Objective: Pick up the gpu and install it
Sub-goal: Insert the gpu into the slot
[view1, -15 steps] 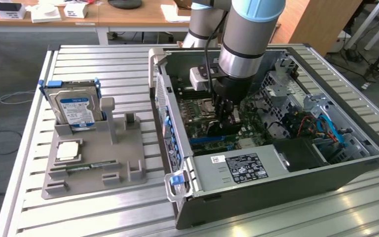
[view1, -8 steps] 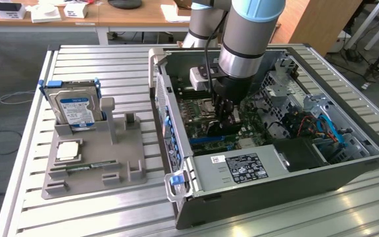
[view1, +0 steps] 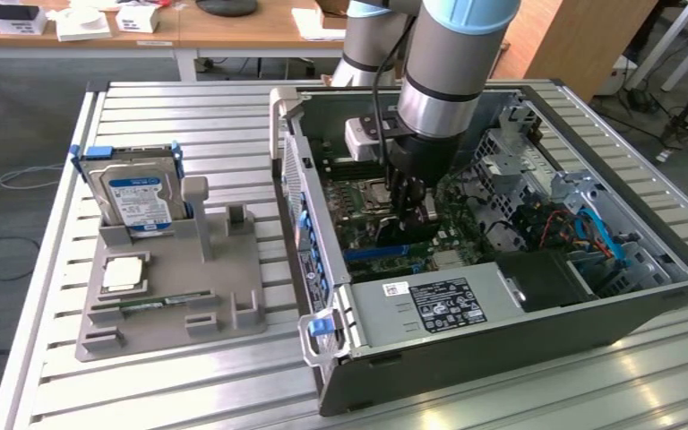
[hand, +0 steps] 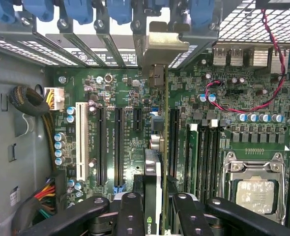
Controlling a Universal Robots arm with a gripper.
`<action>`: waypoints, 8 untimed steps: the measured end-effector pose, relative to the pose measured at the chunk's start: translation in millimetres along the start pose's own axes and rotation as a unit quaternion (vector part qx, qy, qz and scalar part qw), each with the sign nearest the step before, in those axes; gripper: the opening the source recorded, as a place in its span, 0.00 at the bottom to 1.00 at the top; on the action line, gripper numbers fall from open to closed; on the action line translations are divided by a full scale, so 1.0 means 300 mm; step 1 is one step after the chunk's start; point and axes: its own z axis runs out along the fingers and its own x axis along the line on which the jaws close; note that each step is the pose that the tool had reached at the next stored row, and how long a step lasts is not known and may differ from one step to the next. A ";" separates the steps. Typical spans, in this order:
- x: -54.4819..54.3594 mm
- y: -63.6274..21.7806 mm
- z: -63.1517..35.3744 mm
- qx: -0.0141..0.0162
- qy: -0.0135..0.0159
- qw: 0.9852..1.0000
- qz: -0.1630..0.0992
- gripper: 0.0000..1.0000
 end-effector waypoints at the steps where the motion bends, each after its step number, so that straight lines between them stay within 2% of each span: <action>1: 0.000 0.000 0.000 0.000 0.000 1.000 0.000 0.27; 8: 0.001 0.000 0.001 0.000 0.000 1.000 0.000 0.27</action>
